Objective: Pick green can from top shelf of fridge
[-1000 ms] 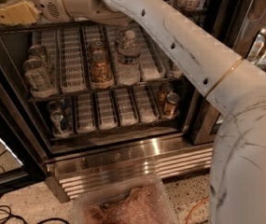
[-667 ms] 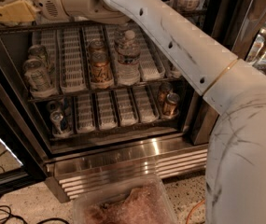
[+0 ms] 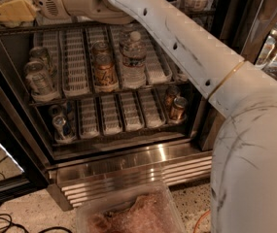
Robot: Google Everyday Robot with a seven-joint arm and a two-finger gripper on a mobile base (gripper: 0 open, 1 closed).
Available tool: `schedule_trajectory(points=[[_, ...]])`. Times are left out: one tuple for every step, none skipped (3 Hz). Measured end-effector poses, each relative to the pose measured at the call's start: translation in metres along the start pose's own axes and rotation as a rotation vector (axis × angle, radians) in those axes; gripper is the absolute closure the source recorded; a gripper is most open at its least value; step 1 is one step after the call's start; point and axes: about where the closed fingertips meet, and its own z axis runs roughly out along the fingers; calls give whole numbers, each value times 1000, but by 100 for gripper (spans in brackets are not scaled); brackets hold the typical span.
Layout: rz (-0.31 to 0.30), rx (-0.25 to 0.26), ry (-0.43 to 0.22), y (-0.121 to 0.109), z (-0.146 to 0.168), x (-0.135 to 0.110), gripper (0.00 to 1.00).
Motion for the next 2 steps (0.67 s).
schedule_trajectory(points=[[0,0,0,0,0,-2,52],[5,-4,-7,-2,4,-1,75]])
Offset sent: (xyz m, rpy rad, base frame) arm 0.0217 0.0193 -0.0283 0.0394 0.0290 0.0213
